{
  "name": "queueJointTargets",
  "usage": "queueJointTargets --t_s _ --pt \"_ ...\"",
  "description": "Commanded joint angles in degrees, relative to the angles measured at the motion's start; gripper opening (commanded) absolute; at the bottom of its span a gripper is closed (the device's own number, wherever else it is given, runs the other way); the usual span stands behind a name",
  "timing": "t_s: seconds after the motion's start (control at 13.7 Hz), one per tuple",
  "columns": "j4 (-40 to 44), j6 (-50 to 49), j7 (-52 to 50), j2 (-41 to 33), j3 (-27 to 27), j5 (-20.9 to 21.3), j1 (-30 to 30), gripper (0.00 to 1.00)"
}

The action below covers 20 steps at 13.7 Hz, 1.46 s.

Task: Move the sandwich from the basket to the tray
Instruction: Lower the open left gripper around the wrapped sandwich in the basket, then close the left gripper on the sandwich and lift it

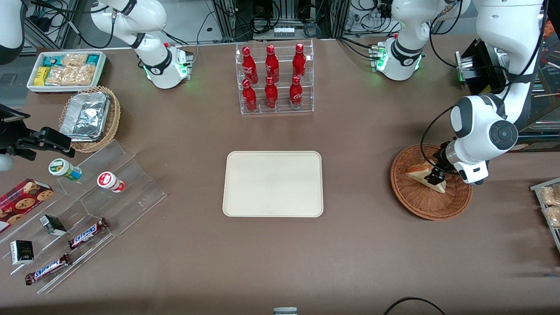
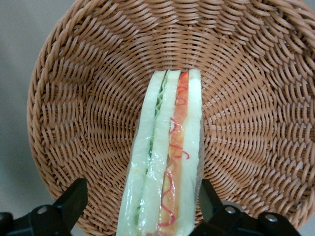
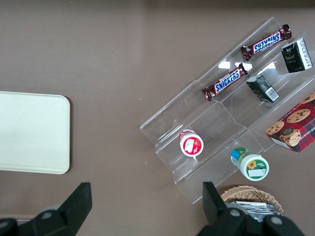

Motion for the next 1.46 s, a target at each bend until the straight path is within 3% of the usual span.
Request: queueJointTargets --t_s 0.0,0.15,0.29,0.66,0.95,1.17,1.39 --pt "0.2 0.6 -2.9 0.2 -0.5 -0.6 -0.4 0.78" --pt "0.7 0.4 -5.5 0.3 -0.9 -0.6 -0.4 0.37" --pt "0.9 0.0 -5.6 0.1 -1.0 -0.6 -0.4 0.12" --pt "5.1 -7.2 -5.2 -0.9 -2.0 -0.4 -0.3 0.06" --pt "8.0 -15.3 -2.8 -6.9 -5.0 2.1 -0.3 0.06" --pt "16.2 -25.0 -2.0 -7.3 -12.3 3.6 -0.4 0.06" --pt "20.4 -25.4 -3.2 -6.3 -22.1 4.0 -0.6 0.06"
